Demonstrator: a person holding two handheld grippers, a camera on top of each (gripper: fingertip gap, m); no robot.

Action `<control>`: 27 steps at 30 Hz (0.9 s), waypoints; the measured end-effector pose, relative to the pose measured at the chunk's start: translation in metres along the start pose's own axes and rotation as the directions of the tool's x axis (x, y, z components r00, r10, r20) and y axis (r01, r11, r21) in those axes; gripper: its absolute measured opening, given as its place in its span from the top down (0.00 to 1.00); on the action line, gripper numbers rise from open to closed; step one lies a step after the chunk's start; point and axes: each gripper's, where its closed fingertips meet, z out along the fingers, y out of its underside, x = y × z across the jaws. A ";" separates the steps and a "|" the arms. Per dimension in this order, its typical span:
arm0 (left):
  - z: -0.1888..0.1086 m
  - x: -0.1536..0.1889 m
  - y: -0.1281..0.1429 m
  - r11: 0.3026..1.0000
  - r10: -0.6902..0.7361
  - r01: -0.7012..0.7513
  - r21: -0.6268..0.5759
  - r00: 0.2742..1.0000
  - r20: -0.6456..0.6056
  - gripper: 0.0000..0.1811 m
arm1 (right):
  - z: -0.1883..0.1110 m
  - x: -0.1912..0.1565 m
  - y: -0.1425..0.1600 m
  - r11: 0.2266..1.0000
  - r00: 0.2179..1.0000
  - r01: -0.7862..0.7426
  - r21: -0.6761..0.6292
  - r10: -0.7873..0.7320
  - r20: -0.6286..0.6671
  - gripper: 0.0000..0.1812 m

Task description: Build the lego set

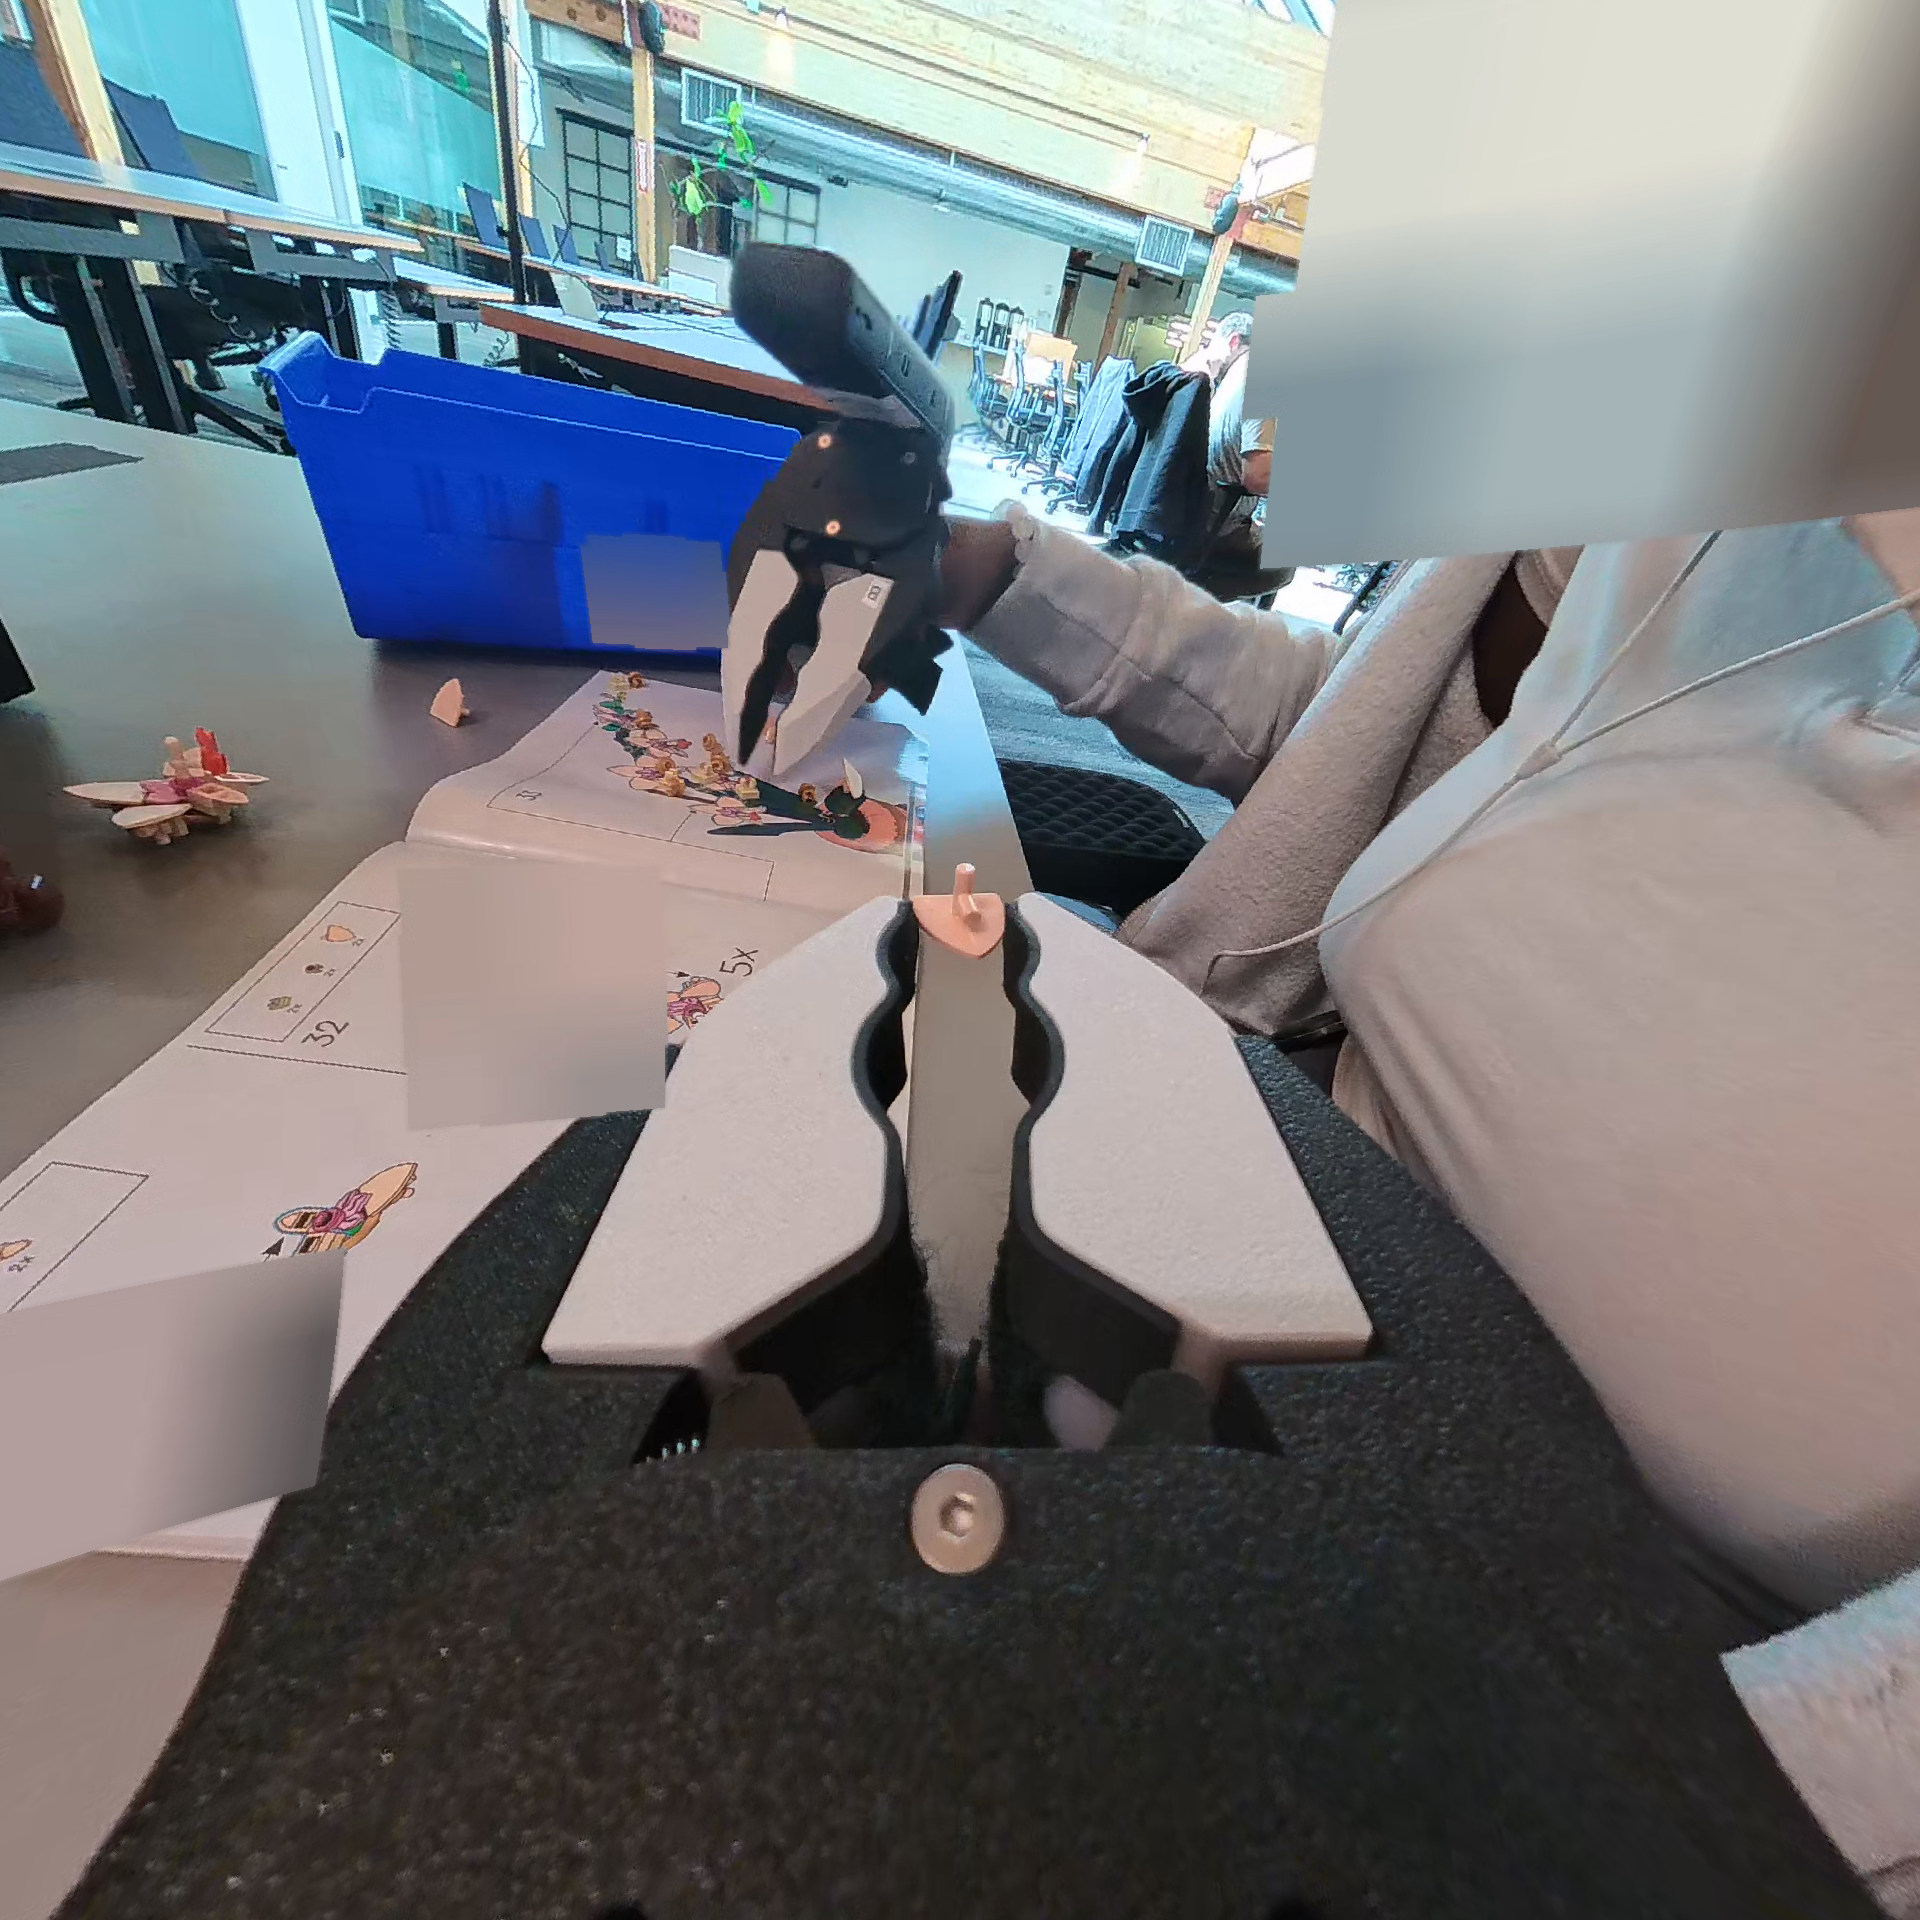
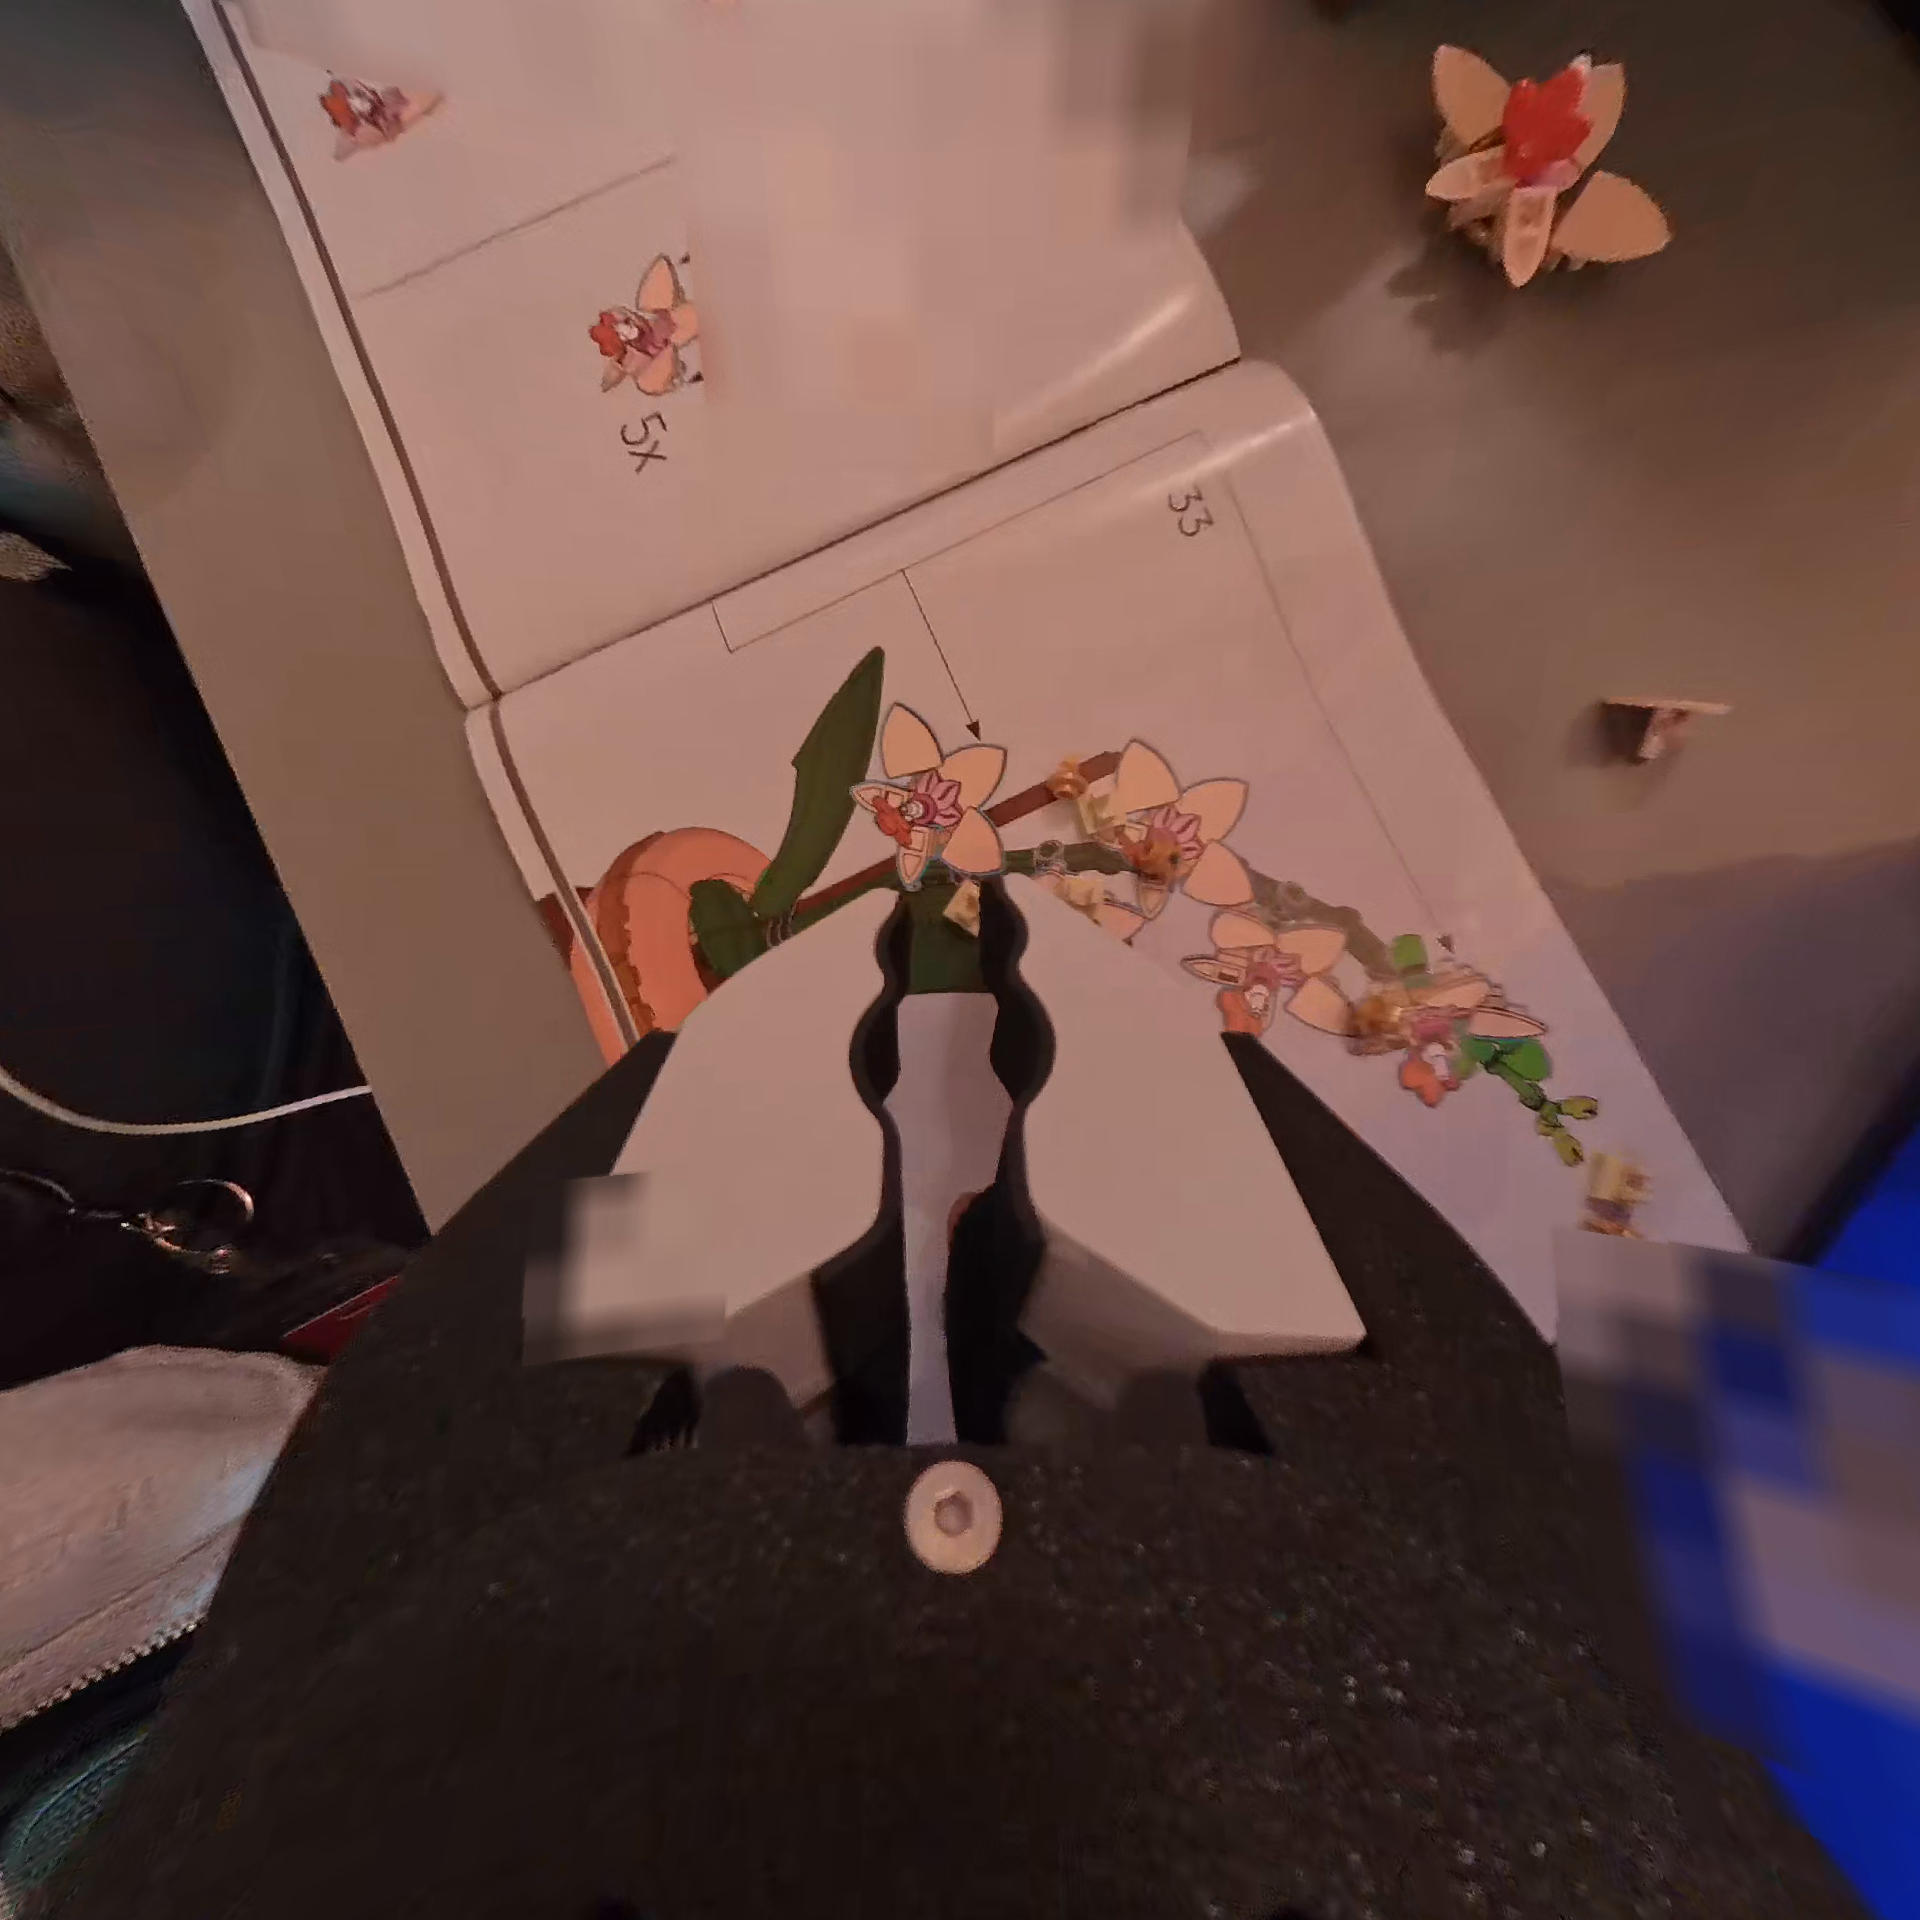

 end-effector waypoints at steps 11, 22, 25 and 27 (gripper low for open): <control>0.000 0.000 0.000 1.000 -0.010 0.010 0.002 1.000 -0.011 0.92 | 0.009 0.004 0.003 0.995 0.995 0.099 -0.032 -0.098 0.038 0.96; 0.001 0.001 0.000 1.000 0.008 -0.008 -0.001 1.000 -0.005 0.92 | 0.036 -0.043 -0.040 0.990 0.992 0.067 -0.124 -0.080 -0.100 0.97; 0.002 0.001 0.001 1.000 0.019 -0.019 -0.005 1.000 -0.002 0.92 | 0.042 -0.046 -0.036 0.968 0.982 0.093 -0.231 -0.128 -0.142 0.97; 0.002 0.002 0.001 1.000 0.024 -0.024 -0.008 1.000 -0.002 0.92 | 0.043 -0.050 -0.038 0.957 0.977 0.107 -0.270 -0.151 -0.148 0.97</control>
